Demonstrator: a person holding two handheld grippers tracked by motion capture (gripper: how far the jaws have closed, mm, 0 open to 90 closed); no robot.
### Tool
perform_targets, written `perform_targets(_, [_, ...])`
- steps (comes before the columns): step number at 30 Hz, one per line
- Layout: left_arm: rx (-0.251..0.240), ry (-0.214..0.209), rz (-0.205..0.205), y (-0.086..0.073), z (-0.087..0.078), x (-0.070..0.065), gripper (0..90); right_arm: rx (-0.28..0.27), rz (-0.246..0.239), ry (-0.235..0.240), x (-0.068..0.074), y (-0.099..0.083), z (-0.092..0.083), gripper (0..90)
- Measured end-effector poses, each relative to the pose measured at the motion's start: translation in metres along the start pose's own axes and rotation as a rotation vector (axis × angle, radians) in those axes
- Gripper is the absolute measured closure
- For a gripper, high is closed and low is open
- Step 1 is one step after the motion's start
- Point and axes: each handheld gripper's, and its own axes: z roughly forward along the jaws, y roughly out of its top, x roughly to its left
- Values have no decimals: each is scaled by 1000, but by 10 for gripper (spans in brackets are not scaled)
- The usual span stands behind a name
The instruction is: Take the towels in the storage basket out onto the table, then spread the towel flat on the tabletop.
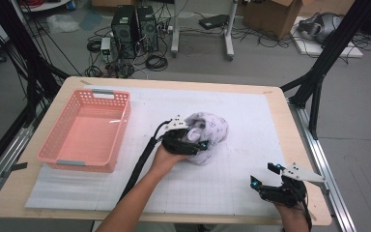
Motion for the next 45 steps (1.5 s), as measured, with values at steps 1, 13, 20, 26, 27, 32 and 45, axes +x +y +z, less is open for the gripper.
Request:
perform_targets(1, [-27,16,-12,2,-6,2,311,0,1,-1,0,0,0,147])
perform_targets(13, [-44,74,38,0,-62,6,309,0,6,-8,-1,1,2,147])
perform_targets(20, [-56,75,40,-2,-76,3,302,-4,15,-10,-1,2,5,147])
perform_targets(26, [-66,82,31,-7,-78,3,289,5,9,-9,0,1,6,147])
perform_targets(27, [-66,85,24,-8,-78,3,278,6,10,-10,0,1,6,147])
perform_targets(32, [-68,100,8,-7,-76,3,225,4,16,-12,0,2,7,147])
perform_targets(45, [-25,45,2,-6,-58,5,330,46,34,-16,-2,2,19,147])
